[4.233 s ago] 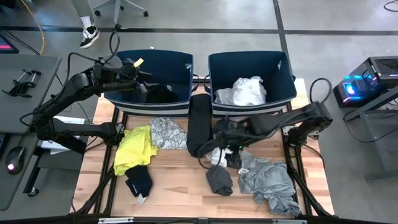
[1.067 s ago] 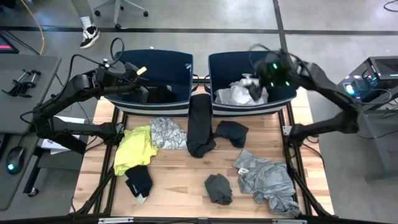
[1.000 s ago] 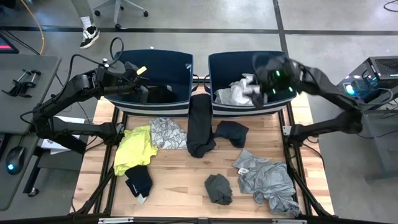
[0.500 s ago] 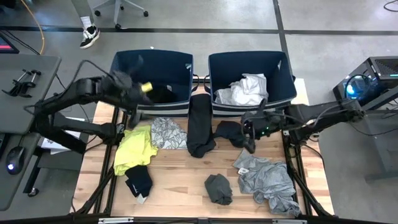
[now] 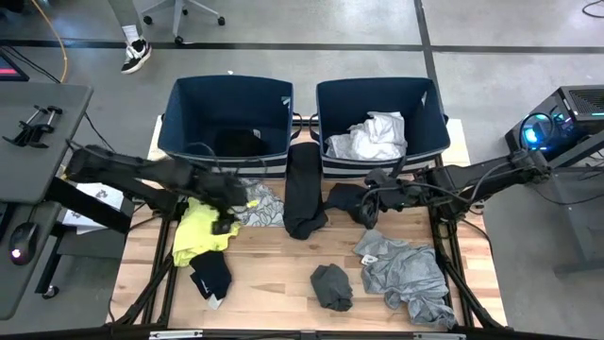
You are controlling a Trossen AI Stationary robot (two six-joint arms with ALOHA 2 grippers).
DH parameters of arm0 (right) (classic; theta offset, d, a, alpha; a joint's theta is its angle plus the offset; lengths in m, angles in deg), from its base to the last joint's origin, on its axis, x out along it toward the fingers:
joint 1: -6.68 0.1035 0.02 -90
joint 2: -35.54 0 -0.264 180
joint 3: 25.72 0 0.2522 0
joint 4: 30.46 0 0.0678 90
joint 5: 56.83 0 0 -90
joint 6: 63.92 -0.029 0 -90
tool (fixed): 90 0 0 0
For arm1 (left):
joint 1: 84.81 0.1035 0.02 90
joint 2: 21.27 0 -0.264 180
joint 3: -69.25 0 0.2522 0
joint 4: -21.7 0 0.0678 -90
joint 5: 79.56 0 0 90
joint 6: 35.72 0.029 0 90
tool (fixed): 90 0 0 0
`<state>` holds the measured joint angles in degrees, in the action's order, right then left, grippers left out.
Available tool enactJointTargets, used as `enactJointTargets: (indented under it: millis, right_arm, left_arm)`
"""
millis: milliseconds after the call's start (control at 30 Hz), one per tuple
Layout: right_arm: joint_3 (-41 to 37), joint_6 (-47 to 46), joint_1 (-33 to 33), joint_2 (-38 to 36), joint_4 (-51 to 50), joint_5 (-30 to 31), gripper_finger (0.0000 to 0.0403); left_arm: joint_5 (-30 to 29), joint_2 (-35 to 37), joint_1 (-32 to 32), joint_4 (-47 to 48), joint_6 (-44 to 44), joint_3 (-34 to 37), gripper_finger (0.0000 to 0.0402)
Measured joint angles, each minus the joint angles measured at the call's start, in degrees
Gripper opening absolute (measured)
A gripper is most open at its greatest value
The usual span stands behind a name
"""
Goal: Sort clothes
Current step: Put the white pattern shirt into the right blue laundry bin
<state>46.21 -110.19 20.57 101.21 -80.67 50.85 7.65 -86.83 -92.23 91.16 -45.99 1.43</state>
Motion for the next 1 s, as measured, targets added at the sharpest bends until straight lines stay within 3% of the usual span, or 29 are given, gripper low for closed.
enactJointTargets:
  millis: [100, 233, 567, 700, 867, 1000]
  right_arm:
    - [0.0, 0.1, 0.0, 0.0, -0.6, 0.8, 0.0245]
    - [0.0, 1.1, 0.0, 0.0, -1.5, 0.5, 0.0245]
    - [0.0, 6.6, 0.0, 0.0, -3.4, -0.8, 0.0245]
    - [0.0, 10.3, 0.0, 0.0, -3.3, -1.0, 0.0245]
    - [0.0, 18.9, -0.9, 0.0, 3.6, -5.1, 0.0245]
    - [0.0, 22.8, -3.4, 0.0, 15.7, -8.8, 0.0245]
  left_arm:
    - [-4.2, -2.2, 0.1, -7.4, -7.4, 6.1, 0.0254]
    - [-4.4, -5.6, 0.3, -19.3, -13.9, 13.2, 0.0254]
    - [-8.1, -18.3, -0.1, -36.2, -10.0, 20.3, 0.0243]
    - [-4.7, -22.2, -0.1, -39.6, -11.1, 19.7, 0.0183]
    - [1.3, -19.2, -0.2, -30.2, -14.7, 15.2, 0.0029]
    - [0.6, -13.0, -0.2, -20.9, -12.7, 7.1, 0.0021]
